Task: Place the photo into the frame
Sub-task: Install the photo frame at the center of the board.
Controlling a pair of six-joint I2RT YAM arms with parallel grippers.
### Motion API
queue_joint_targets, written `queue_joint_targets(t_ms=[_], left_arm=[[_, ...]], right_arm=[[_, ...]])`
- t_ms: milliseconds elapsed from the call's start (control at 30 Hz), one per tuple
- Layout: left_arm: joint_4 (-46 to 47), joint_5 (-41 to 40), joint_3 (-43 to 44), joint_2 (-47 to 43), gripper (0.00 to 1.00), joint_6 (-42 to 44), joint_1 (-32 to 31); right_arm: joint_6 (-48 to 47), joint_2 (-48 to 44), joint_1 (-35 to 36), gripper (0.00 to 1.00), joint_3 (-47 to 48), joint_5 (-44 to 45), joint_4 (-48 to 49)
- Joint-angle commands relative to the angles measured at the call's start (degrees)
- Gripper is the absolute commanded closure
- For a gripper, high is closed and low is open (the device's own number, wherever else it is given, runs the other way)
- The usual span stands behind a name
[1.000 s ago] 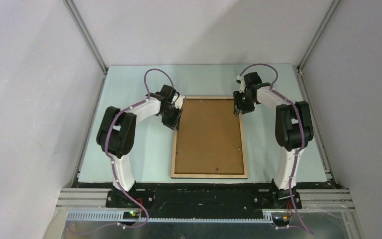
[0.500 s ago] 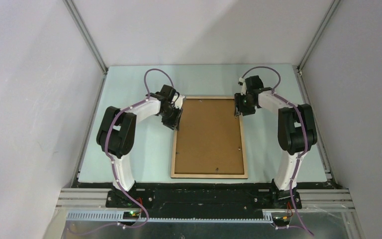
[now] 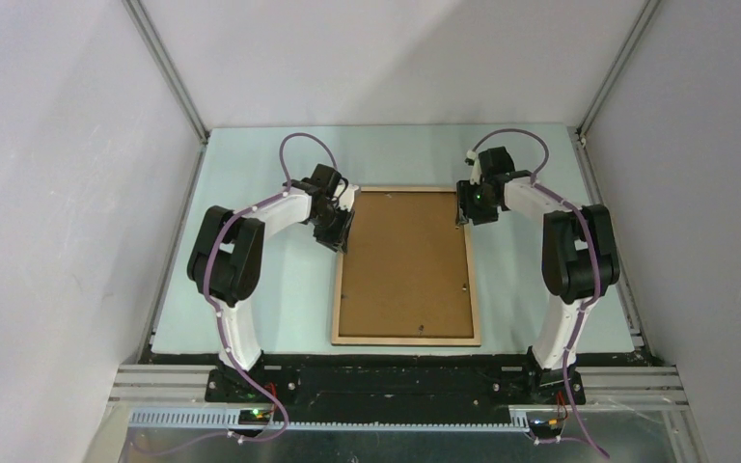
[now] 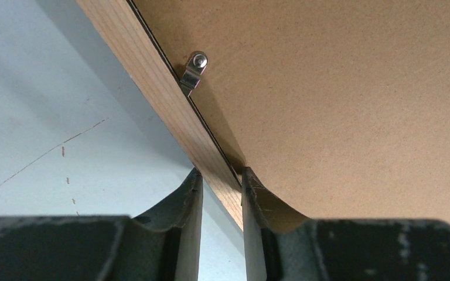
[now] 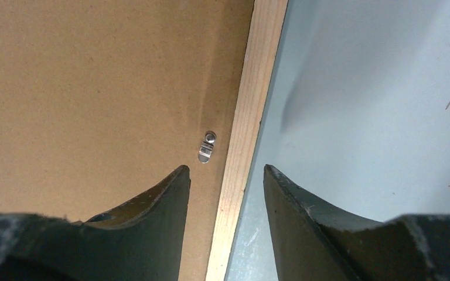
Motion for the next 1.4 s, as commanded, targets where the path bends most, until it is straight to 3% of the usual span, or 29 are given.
queue_joint_targets(t_ms=[0, 833, 1367], left_arm=[[1.96, 0.26, -0.10, 3.40, 1.00, 2.22, -0.24], [1.72, 0.35, -0.08, 3.26, 1.00, 2.27, -0.24], [1.55, 0.69, -0.05, 3.16, 1.00, 2.36, 0.00]], right_arm=[[0.10, 0.33, 0.37, 0.46, 1.95, 1.19, 0.83], [0.26, 5.49, 1.98, 0.53, 5.28, 3.44, -0.77], [-1.74, 4.89, 1.41, 0.70, 5.11, 0.99, -1.63]])
